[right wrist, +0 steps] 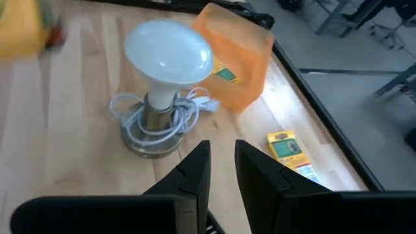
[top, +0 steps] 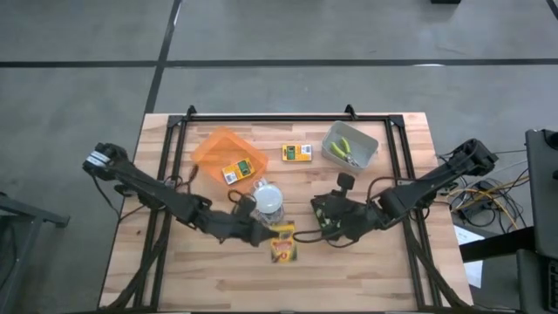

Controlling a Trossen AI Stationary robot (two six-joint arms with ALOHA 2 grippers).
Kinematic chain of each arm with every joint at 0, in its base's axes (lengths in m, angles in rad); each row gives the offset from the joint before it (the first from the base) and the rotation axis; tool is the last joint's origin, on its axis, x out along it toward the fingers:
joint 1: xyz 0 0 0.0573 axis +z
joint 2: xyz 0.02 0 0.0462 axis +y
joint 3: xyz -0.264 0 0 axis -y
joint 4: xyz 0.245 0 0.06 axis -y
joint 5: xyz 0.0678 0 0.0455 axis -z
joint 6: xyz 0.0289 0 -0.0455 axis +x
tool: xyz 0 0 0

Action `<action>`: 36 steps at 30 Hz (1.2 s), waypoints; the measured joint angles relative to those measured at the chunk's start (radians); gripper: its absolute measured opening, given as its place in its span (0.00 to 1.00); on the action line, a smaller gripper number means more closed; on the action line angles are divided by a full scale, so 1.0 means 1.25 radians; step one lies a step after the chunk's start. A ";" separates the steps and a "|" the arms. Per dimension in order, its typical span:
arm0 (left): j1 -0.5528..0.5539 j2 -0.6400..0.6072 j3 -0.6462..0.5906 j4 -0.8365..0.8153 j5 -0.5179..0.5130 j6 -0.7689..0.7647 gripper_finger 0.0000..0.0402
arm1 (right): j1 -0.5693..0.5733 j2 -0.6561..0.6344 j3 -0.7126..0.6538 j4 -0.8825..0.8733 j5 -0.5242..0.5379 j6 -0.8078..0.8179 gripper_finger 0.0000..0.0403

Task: Pick & Place School Supplies
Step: Put the box of crayon into the orange bin

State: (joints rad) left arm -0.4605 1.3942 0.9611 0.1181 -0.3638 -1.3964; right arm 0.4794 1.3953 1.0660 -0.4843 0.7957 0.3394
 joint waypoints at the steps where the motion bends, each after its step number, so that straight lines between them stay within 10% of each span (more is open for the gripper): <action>1: 0.004 -0.015 0.002 -0.001 -0.017 0.023 0.12 | -0.001 -0.001 0.002 0.001 0.008 0.000 0.17; 12: 0.038 -0.217 0.001 -0.157 -0.180 0.227 0.11 | -0.002 -0.023 0.002 0.001 0.038 0.001 0.17; 23: 0.103 -0.372 0.001 -0.560 -0.372 0.159 0.11 | -0.002 -0.027 0.006 0.011 0.089 0.007 0.17; 31: 0.224 -0.370 0.000 -0.733 -0.356 0.137 0.11 | -0.007 -0.027 0.006 0.013 0.120 0.043 0.17; 36: 0.342 -0.369 0.000 -0.783 -0.207 0.142 0.11 | -0.018 -0.027 0.006 0.014 0.120 0.044 0.17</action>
State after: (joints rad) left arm -0.0327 0.9331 0.9611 -0.8603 -0.6220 -1.2194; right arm 0.4571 1.3613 1.0733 -0.4667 0.9459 0.3939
